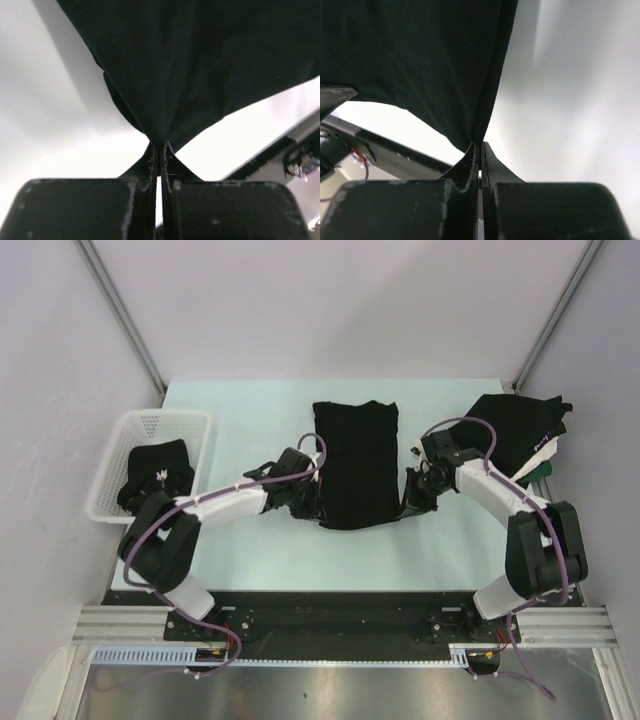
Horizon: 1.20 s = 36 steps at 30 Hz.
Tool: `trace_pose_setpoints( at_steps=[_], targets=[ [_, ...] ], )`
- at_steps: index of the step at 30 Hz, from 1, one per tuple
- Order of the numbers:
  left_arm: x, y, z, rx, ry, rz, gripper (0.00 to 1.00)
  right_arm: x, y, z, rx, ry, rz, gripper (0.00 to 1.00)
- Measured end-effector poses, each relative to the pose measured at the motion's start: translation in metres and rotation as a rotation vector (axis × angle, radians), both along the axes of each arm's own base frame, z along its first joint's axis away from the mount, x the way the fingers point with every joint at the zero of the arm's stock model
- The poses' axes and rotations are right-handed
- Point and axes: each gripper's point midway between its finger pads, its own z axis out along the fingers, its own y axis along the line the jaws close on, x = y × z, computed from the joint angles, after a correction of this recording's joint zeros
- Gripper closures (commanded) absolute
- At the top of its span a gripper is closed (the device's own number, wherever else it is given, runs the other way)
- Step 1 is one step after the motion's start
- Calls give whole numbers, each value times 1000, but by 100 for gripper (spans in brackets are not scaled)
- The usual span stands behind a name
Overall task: Fold and stack the t-shirts
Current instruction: Fold the long partially folded tshirt into a neat square
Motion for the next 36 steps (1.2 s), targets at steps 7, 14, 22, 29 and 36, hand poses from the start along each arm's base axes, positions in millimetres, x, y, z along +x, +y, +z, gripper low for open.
trace_pose_setpoints(
  at_steps=[7,14,22,29,36],
  targets=[
    [-49,4,31,-13,-27,-25,100,-55,-1,24,-15,36,29,100],
    [-59,19,72,-22,-97,13,100,-69,-4,56,34,-21,-6,100],
    [2,-5,108,16,-202,-3,100,-28,1,67,12,-71,-10,100],
    [68,-24,96,102,-258,-27,100,48,1,80,-25,-193,-19,100],
    [127,-11,106,117,-330,21,100,119,-9,84,-84,-276,-43,100]
  ],
)
